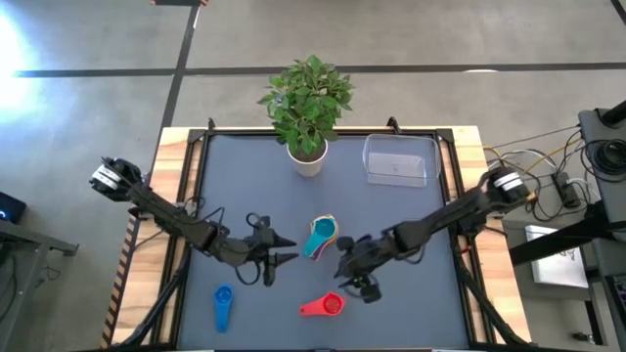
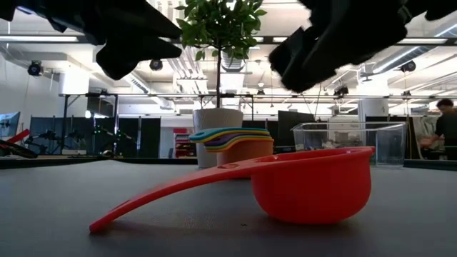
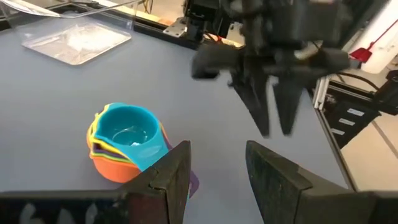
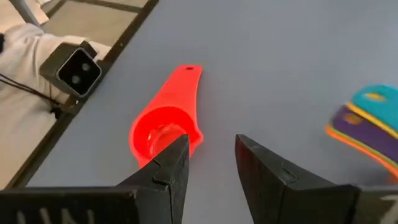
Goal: Nest measuring cups in basket
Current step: Stack the red measuring cup on top of the light blue measuring cup
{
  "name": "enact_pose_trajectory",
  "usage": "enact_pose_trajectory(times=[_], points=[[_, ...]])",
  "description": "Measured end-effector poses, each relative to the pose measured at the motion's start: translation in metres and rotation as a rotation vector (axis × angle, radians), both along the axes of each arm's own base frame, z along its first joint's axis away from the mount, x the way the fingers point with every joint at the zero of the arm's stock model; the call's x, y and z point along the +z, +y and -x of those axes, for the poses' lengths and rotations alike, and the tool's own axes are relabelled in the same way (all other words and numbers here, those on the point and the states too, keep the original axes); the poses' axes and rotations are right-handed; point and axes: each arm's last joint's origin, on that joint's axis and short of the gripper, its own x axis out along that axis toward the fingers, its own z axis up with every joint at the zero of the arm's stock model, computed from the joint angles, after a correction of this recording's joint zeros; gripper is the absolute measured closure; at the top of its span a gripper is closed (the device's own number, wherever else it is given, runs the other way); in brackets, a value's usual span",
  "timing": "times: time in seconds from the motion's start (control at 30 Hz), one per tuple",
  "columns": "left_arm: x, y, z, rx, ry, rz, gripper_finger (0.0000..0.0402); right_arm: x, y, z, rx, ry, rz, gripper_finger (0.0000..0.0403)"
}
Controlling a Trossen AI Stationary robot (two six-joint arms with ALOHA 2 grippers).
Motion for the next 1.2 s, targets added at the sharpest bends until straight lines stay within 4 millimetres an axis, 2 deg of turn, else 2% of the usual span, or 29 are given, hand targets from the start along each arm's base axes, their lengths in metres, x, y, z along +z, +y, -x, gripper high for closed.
enact_pose_trajectory(times=[0.2, 0.4, 0.87, 1.03, 1.2], points=[[-0.001, -0.002, 0.001, -0.007, 0.001, 0.002, 0.0265, -0.027, 0.01, -0.02, -0.041, 0.139, -0.008, 0.0284], [-0.001, -0.004, 0.002, -0.016, 0.001, 0.0, 0.0265, -0.042, 0.018, -0.033, 0.014, 0.233, -0.077, 0.0284], [0.001, -0.004, 0.001, -0.014, -0.008, 0.013, 0.0265, -0.045, 0.02, -0.033, 0.028, 0.256, -0.109, 0.0284], [0.006, -0.006, -0.001, -0.018, -0.027, 0.019, 0.0265, -0.055, 0.021, -0.035, 0.032, 0.268, -0.098, 0.0286], [0.006, -0.007, -0.001, -0.02, -0.029, 0.023, 0.0265, -0.06, 0.02, -0.035, 0.04, 0.273, -0.078, 0.0324]])
